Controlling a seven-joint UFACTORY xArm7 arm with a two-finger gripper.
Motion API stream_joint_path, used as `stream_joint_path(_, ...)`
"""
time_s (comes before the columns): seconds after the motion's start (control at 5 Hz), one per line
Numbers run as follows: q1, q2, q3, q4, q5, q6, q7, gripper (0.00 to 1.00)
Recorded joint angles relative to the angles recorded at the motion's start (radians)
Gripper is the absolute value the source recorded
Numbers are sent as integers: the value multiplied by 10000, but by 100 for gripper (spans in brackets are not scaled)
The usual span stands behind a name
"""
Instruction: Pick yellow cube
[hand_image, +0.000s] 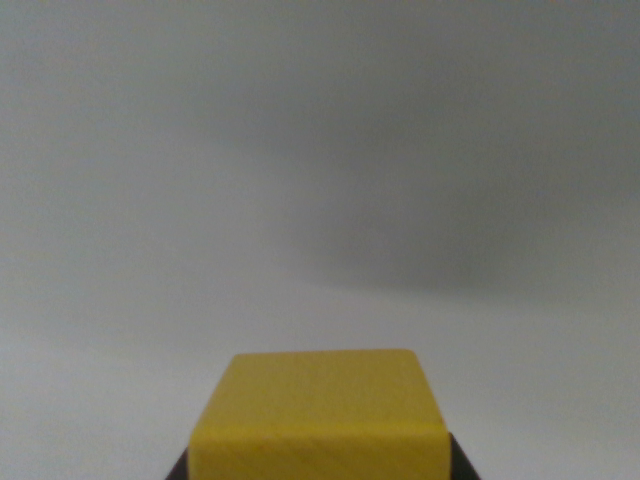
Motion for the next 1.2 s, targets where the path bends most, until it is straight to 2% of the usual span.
stream_joint_path(0.2,0,0,0,0,0,0,0,100)
stream_joint_path(0.4,1,-184,-3,278,-10,462,14,100)
stream_joint_path(0.6,1,-184,-3,278,-10,462,14,100)
stream_joint_path(0.8,1,-371,-5,561,-20,932,28,100)
stream_joint_path(1.0,1,-371,-5,561,-20,932,28,100)
stream_joint_path(1.2,2,-562,-8,849,-30,1411,42,100)
